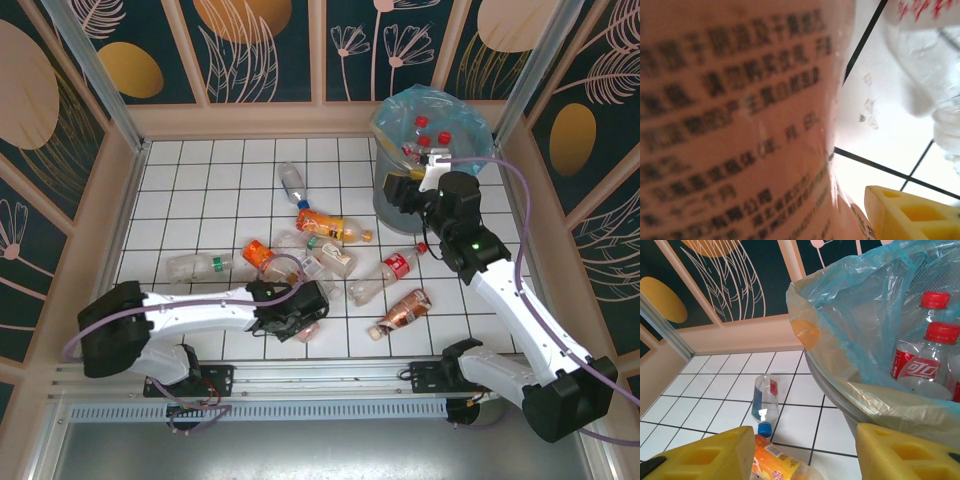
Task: Put the plastic bottles in the bin
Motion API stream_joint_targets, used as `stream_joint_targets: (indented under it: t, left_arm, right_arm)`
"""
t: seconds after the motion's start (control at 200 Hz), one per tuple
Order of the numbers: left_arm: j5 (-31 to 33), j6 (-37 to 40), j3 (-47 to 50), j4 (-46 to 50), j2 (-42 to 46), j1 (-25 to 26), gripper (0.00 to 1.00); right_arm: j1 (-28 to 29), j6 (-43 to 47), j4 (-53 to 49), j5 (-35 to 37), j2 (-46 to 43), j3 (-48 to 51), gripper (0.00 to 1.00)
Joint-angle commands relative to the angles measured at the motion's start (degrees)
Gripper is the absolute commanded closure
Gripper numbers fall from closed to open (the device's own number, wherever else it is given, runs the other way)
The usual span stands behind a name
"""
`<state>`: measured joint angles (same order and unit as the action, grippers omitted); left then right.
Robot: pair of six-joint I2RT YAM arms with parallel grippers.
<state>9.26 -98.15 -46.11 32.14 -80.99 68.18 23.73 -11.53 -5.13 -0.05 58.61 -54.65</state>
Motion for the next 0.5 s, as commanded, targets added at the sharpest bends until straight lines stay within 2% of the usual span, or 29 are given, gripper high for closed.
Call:
stream_joint_targets:
  t: [0.0, 0.175, 0.265, 0.38, 0.495]
  left_arm:
    - [8.16, -1.53, -1.96, 9.6, 6.09, -0.25, 0.42]
    - [24.55, 1.22, -5.49, 17.24, 19.06, -0.24, 0.45]
    - [34.25, 7.1, -7.08, 15.77, 25.43, -0.26, 0.54]
    - [44.54, 22.65, -10.05, 9.52, 29.22, -0.25, 0.63]
    - [52.12, 43.26, -17.72, 4.3, 25.5, -0.24, 0.64]
  right_arm:
    - [0.77, -0.73, 0.32, 0.32, 0.8, -3.61, 0.44]
    - [2.43, -1.31, -1.59, 0.66, 2.02, -7.14, 0.45]
    - [3.54, -1.3, -2.66, 2.34, 2.5, -8.89, 0.44]
    - [4.09, -0.98, -3.81, 2.55, 3.2, -10.84, 0.44]
    - [4.22, 0.48, -5.23, 2.68, 3.74, -12.44, 0.44]
